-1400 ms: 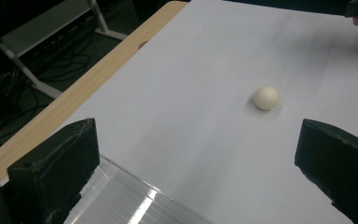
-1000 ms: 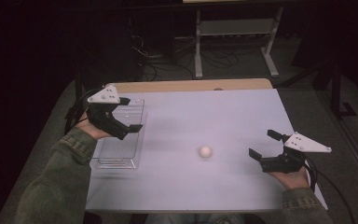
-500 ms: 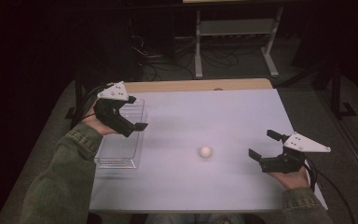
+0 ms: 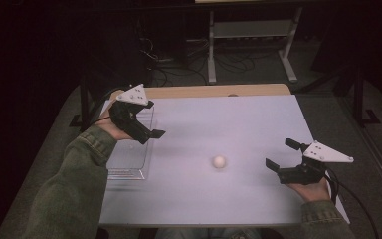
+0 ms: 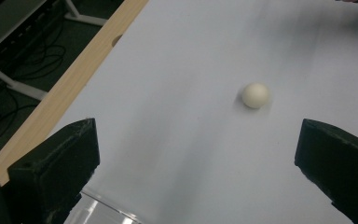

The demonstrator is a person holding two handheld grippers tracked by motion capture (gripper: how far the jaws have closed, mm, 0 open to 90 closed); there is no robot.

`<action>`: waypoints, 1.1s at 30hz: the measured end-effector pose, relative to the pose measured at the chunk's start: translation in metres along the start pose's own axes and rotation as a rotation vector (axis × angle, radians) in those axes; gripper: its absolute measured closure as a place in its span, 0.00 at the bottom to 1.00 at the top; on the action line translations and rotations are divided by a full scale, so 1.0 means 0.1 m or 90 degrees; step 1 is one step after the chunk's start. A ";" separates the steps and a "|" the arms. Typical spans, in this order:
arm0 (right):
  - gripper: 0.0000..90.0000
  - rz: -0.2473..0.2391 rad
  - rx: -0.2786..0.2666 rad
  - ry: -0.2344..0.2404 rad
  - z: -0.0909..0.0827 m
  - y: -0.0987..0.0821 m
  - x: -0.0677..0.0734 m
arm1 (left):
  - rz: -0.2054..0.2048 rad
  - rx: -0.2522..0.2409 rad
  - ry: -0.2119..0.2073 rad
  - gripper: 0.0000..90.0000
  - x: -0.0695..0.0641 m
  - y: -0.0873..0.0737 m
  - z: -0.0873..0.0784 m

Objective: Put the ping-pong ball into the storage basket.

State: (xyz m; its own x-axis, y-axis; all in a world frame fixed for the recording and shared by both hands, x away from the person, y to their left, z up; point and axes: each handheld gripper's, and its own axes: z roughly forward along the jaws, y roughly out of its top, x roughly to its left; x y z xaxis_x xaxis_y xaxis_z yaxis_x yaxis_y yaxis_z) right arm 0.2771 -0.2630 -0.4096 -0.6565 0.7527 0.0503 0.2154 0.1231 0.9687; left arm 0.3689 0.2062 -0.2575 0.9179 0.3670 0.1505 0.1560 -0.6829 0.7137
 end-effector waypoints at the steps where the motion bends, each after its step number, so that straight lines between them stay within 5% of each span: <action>1: 0.00 0.000 0.000 0.000 0.00 0.00 0.00 | 0.000 0.000 0.000 0.00 0.00 0.00 0.00; 33: 0.00 -0.006 0.010 0.006 0.02 -0.01 0.01 | 0.041 0.067 -0.049 0.00 -0.07 0.21 0.36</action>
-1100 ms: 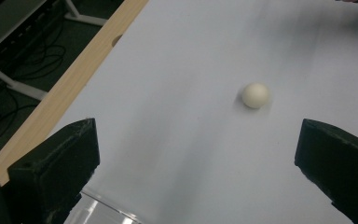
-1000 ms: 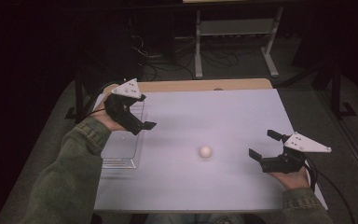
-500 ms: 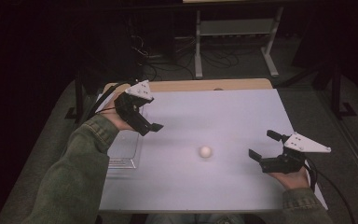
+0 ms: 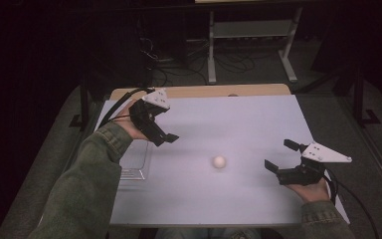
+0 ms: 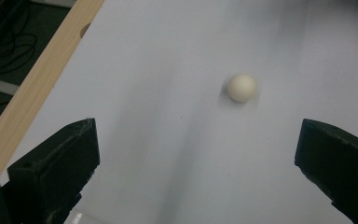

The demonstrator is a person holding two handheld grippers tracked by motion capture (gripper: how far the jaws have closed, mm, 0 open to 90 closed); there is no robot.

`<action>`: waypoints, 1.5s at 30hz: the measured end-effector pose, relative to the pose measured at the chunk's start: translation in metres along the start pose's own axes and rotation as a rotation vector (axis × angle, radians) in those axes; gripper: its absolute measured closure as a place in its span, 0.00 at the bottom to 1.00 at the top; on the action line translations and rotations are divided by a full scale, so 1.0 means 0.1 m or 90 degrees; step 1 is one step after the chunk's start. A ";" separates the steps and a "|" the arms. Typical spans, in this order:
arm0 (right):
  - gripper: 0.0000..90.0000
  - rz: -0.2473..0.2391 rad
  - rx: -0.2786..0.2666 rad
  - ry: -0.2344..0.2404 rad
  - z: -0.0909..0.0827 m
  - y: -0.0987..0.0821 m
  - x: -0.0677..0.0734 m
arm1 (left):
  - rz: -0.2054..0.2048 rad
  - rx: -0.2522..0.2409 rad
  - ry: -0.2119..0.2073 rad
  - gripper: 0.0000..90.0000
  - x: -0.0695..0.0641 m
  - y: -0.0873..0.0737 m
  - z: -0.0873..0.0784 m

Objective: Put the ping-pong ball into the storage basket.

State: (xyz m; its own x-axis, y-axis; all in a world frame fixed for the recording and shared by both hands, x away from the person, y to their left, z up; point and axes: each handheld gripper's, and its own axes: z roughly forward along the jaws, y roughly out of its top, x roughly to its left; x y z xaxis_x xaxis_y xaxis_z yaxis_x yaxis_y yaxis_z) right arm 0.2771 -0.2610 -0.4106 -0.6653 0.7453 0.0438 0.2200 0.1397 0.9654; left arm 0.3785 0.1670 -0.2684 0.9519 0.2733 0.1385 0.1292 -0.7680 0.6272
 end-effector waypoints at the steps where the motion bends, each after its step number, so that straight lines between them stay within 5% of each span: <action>1: 0.00 0.000 0.000 0.000 0.00 0.00 0.00 | 0.001 0.001 -0.001 0.00 0.00 0.00 0.01; 17: 0.00 0.002 0.002 0.000 -0.01 0.00 0.00 | 0.012 0.030 -0.018 0.00 0.02 0.05 0.13; 45: 0.00 0.005 0.003 0.006 -0.01 -0.01 0.00 | 0.047 0.073 -0.070 0.00 -0.09 0.33 0.66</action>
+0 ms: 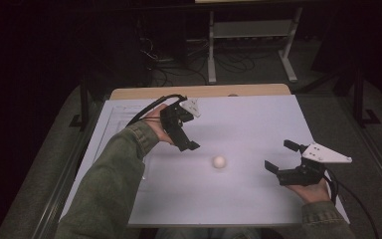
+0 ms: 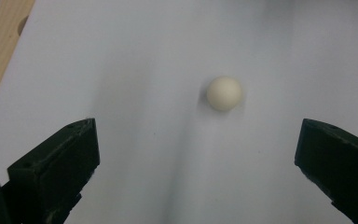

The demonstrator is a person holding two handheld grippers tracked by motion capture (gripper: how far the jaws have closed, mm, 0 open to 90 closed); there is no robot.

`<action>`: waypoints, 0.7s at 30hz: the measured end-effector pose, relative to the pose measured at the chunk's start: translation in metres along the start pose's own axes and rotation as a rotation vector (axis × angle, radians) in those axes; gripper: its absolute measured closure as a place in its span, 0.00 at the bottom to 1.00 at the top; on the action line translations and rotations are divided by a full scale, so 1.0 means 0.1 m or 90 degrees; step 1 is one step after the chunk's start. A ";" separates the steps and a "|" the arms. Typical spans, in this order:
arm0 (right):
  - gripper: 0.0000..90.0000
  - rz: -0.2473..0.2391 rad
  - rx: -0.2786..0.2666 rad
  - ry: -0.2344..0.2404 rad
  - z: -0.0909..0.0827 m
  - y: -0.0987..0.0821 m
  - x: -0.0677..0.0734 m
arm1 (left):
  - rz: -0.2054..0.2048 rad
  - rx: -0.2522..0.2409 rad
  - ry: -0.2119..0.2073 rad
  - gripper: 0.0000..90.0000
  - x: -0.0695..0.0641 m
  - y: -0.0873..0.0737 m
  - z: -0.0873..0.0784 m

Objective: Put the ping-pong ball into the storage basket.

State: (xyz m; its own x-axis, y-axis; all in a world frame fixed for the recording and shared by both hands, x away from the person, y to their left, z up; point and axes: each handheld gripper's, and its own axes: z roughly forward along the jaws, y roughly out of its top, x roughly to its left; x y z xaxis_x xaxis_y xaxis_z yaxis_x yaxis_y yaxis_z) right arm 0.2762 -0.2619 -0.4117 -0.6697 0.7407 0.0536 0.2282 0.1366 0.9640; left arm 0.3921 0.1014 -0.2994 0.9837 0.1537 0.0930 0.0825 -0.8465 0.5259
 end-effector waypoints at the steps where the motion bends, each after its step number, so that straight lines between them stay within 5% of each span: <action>1: 0.00 -0.001 -0.001 0.000 0.00 0.00 0.00 | 0.001 0.001 -0.001 0.00 0.00 0.01 0.01; 21: 0.00 0.004 -0.009 -0.002 -0.03 0.00 0.00 | 0.009 0.032 -0.047 0.00 0.00 0.12 0.28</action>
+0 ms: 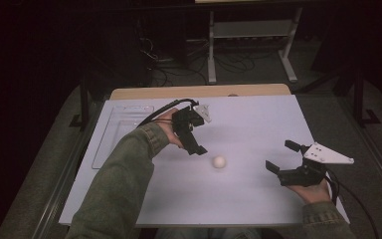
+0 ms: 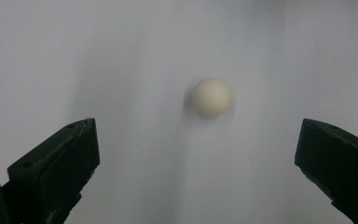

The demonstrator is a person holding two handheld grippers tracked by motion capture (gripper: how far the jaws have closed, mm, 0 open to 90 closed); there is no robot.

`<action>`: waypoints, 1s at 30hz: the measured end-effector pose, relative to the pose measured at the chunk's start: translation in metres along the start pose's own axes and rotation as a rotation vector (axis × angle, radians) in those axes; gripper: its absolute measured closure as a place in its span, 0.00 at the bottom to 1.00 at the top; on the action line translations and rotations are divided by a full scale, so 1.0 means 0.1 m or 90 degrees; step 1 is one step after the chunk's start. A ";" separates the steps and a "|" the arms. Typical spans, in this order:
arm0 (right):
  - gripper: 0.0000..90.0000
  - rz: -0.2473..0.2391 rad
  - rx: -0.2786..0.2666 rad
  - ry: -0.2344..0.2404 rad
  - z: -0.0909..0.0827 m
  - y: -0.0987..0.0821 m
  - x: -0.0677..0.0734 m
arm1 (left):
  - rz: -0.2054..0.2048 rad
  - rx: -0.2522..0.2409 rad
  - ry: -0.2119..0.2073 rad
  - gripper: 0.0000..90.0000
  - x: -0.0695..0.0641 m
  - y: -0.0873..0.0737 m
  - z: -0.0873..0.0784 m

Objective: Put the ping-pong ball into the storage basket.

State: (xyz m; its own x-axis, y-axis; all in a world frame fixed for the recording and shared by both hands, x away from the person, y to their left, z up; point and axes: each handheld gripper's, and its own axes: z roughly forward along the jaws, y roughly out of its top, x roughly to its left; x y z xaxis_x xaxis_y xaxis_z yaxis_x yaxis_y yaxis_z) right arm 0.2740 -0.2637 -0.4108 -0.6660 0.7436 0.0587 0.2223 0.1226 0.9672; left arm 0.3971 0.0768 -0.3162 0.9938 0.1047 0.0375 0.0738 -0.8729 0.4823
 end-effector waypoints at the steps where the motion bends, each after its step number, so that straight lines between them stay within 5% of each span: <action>1: 0.00 0.000 -0.001 0.000 0.00 0.00 0.00 | -0.002 0.000 -0.004 0.00 0.01 0.00 0.01; 14: 0.00 -0.002 0.005 -0.002 0.00 0.00 0.01 | 0.005 0.029 -0.047 0.00 0.11 0.10 0.18; 30: 0.00 -0.005 0.006 -0.006 0.00 -0.01 0.02 | 0.016 0.045 -0.061 0.00 0.11 0.16 0.37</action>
State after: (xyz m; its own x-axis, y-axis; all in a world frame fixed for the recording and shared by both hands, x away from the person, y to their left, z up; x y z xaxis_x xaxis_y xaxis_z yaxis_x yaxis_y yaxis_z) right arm 0.2726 -0.2626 -0.4114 -0.6606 0.7492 0.0486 0.2240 0.1348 0.9652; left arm 0.4126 0.0466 -0.3404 0.9986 0.0388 -0.0366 0.0506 -0.9068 0.4186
